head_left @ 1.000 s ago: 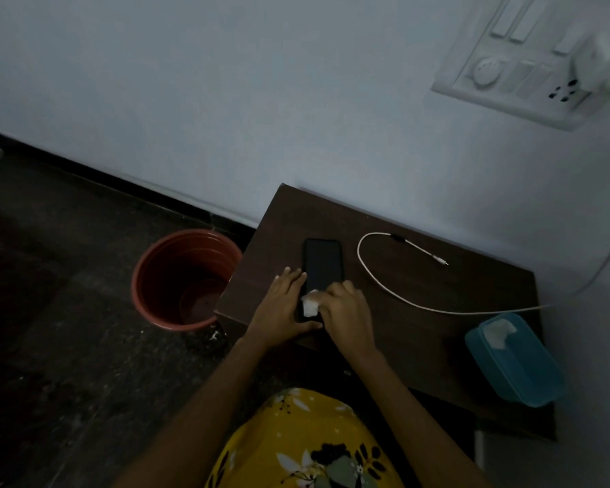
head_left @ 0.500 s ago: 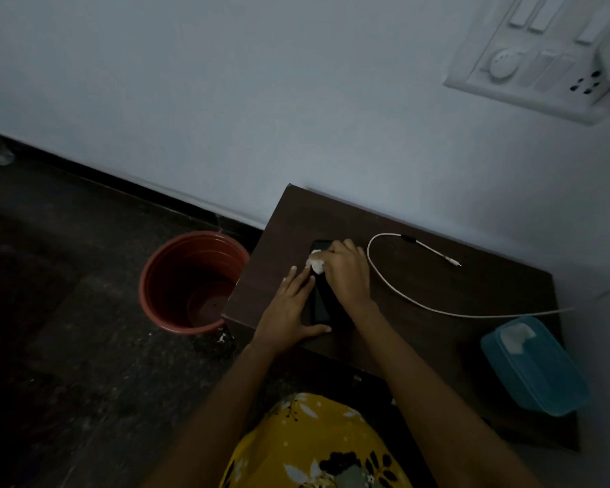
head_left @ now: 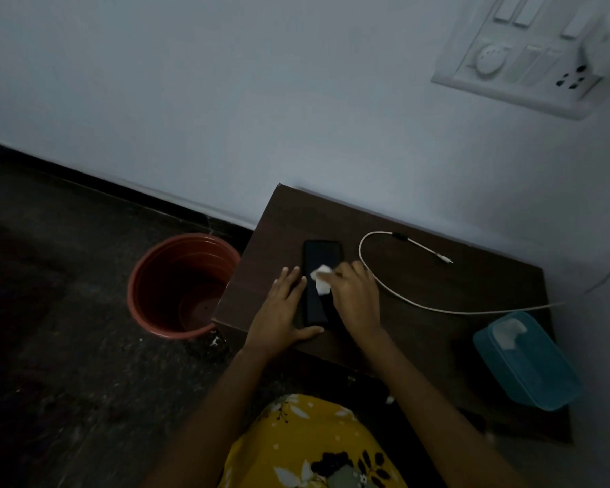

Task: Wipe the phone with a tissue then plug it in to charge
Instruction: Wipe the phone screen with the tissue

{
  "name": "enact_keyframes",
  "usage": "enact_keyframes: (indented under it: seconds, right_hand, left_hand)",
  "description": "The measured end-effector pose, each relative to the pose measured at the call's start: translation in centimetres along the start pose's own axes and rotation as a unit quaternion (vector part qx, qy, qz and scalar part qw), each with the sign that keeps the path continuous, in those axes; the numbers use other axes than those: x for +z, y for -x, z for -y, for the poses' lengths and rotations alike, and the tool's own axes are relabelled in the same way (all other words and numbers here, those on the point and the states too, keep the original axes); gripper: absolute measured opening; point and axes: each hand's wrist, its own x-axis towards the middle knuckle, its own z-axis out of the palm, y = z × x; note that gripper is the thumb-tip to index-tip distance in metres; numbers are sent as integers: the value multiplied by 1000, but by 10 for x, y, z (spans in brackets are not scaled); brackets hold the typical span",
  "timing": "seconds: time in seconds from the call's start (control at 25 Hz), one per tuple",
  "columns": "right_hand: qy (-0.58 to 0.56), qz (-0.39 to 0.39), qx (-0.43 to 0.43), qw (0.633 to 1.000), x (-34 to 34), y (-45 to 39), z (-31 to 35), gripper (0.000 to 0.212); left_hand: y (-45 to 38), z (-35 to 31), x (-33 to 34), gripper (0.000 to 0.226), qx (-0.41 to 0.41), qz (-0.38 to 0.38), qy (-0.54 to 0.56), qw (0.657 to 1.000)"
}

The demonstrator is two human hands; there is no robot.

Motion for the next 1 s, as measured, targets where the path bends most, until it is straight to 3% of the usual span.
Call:
enact_keyframes:
  seconds: [0.2,0.4,0.6,0.8,1.0]
  right_hand:
    - [-4,12,-27,1000,-8,64,6,32]
    - [10,-1,0,1000,5,-13,1,29]
    - [-23,21,110,993,5,-57,-26,29]
    - [-16,-10,75,997,-1,4,-16,32]
    - [-22,13,66,998,-19,84,-2,35]
  left_hand:
    - [3,1,2,90,11,-17,2,1000]
    - [0,3,3,94,12,-20,-9,1000]
    - [1,0,2,94,11,-21,-19,1000]
    - [1,-4,1,94,-4,-18,-24,1000]
    - [1,-6,-1,92,-3,-11,-28,1000]
